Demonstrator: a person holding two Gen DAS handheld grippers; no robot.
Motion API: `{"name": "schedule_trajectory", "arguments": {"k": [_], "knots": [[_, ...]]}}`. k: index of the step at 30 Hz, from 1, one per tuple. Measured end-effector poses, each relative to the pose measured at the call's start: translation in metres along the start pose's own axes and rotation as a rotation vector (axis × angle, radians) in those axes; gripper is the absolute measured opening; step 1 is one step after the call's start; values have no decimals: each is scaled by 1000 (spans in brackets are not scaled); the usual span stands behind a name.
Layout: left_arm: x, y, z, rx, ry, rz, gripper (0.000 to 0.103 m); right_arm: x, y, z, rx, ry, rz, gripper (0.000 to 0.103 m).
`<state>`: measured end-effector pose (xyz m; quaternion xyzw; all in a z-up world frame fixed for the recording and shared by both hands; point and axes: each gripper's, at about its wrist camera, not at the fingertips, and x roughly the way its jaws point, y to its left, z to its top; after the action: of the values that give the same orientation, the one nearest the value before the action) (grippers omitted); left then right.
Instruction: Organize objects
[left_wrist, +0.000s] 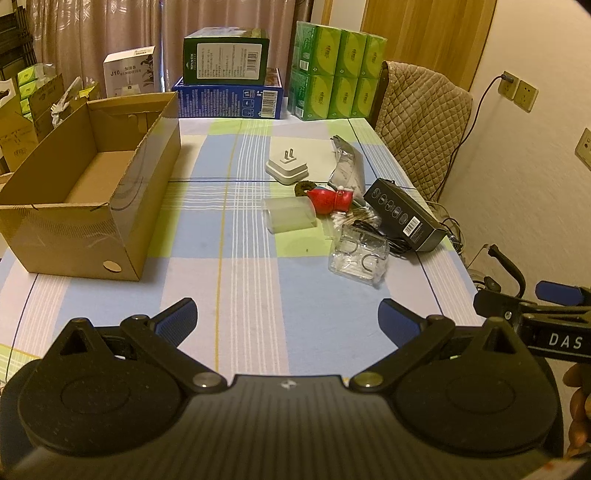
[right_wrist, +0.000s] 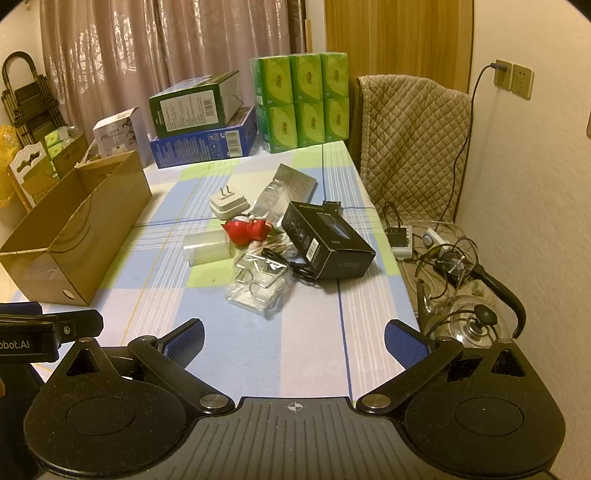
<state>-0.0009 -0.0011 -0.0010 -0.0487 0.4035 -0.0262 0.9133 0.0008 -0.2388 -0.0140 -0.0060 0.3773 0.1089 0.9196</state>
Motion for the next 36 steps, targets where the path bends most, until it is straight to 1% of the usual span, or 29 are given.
{"name": "schedule_trajectory", "arguments": {"k": [24, 30, 36], "knots": [[2, -2, -3, -4, 4, -5, 102, 3, -6, -3, 8, 5, 0, 101], [3, -3, -1, -1, 4, -9, 102, 5, -13, 1, 12, 4, -7, 101], [8, -5, 5, 14, -3, -24, 102, 8, -20, 12, -5, -6, -9, 101]]}}
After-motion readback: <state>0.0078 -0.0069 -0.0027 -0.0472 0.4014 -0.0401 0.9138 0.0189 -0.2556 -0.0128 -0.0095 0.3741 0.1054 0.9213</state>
